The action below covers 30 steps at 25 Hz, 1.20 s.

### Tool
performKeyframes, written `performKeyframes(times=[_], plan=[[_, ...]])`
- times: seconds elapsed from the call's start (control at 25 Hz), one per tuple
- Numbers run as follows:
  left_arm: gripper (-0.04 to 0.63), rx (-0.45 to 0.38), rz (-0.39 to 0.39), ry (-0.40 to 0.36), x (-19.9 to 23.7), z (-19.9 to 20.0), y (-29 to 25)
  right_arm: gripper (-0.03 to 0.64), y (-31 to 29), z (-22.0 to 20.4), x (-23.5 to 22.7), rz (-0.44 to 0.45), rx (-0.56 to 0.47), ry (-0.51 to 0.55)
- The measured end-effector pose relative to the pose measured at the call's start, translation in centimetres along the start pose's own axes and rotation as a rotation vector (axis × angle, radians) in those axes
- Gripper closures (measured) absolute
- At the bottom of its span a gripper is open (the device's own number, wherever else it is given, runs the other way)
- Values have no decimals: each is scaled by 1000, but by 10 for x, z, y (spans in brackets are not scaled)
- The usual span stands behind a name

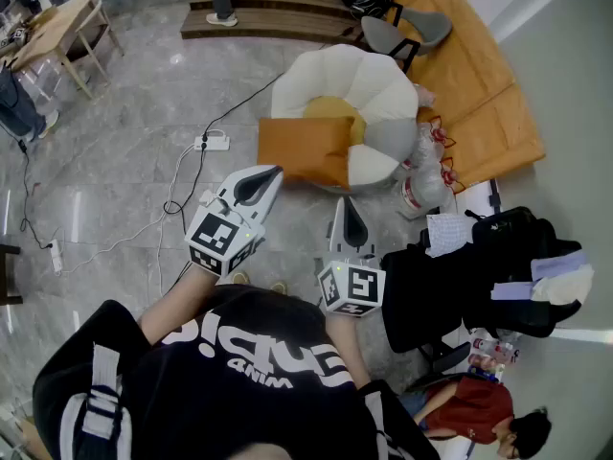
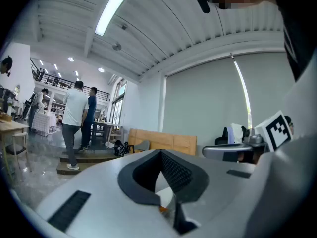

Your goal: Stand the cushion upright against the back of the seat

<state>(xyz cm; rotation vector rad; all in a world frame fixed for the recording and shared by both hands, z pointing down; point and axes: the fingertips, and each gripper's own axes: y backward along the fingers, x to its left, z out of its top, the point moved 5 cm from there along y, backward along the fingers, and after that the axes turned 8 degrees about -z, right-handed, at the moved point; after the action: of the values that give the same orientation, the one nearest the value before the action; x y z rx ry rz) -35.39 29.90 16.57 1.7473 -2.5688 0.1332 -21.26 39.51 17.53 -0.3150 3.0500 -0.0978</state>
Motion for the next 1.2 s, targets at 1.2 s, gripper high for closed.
performKeyframes(times=[1.2], plan=[[588, 62, -101, 14, 22, -23, 31, 595, 29, -26, -8, -140, 3, -18]])
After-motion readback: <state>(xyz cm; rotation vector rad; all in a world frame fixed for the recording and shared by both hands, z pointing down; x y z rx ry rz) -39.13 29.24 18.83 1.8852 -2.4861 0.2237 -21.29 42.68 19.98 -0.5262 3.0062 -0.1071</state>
